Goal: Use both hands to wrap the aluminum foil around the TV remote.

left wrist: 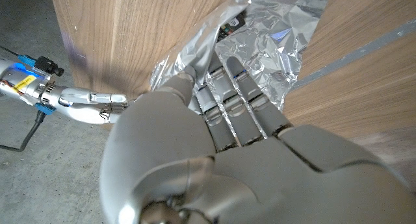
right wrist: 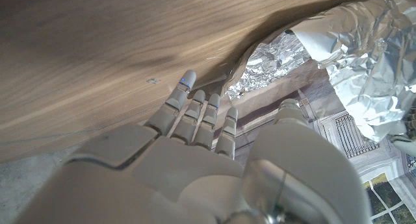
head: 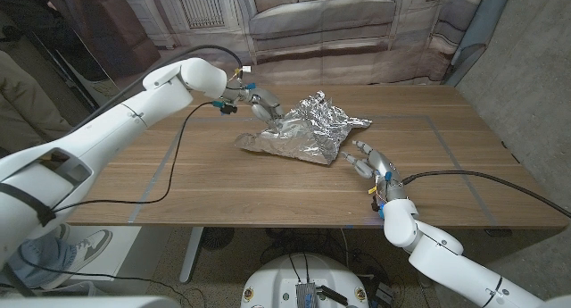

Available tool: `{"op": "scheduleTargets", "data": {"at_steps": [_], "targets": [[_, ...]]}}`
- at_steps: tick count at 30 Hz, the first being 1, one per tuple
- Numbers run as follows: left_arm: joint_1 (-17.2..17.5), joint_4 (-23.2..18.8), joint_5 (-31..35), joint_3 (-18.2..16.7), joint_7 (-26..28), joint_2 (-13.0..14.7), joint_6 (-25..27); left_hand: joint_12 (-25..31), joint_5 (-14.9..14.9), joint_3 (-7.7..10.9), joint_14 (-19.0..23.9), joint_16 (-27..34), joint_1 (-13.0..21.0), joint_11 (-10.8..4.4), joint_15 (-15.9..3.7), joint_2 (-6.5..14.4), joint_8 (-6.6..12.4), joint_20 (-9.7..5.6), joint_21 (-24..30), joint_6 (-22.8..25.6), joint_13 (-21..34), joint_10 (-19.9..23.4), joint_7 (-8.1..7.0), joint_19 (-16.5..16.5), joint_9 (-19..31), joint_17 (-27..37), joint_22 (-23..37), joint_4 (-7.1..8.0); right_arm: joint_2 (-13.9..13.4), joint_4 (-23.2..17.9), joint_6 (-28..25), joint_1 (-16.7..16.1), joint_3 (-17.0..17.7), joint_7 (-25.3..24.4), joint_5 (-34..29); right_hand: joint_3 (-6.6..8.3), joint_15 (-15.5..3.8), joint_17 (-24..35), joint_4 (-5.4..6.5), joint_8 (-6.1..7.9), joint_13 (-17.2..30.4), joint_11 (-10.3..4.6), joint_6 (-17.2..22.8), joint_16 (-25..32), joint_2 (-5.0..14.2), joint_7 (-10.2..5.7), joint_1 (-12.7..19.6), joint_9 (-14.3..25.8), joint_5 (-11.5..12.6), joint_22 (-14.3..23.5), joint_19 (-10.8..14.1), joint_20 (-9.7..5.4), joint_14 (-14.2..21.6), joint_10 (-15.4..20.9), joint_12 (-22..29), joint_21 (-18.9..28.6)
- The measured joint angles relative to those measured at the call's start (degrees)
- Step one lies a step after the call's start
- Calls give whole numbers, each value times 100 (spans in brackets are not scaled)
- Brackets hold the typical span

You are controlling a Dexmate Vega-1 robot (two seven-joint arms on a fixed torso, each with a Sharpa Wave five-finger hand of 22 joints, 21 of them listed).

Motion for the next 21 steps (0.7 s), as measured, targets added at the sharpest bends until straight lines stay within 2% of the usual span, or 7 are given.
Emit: {"op": "scheduleTargets", "data": {"at_steps": [5,13,21], "targets": [[-177,206,109,160,30,-142,47,0,0,24,0,0,-60,-5,0,0,-27,0,0,-8,17,-6,7,0,-44,26,0,24,9,0,8,-29,0,-15,25,0,0,0,0,23,0,19,50,0,0,-9,0,0,0,0,12,-12,0,18,0,0],[-349,391,623,406,418,-322,76,0,0,56,-5,-33,-121,-84,0,-14,-72,-32,44,-51,124,-108,-35,-32,-69,69,24,56,15,-1,13,-123,28,-65,74,0,1,0,0,23,0,-12,73,0,30,12,-30,1,0,0,31,-31,60,49,22,0],[-474,561,956,620,646,-526,43,1,0,102,-36,-74,-165,-77,9,-29,-72,-11,45,-56,214,-135,-45,-52,-122,80,27,58,11,-42,36,-231,91,-140,122,0,1,0,0,23,0,-43,104,0,7,-3,-53,1,0,0,31,-31,60,80,22,-45]]}}
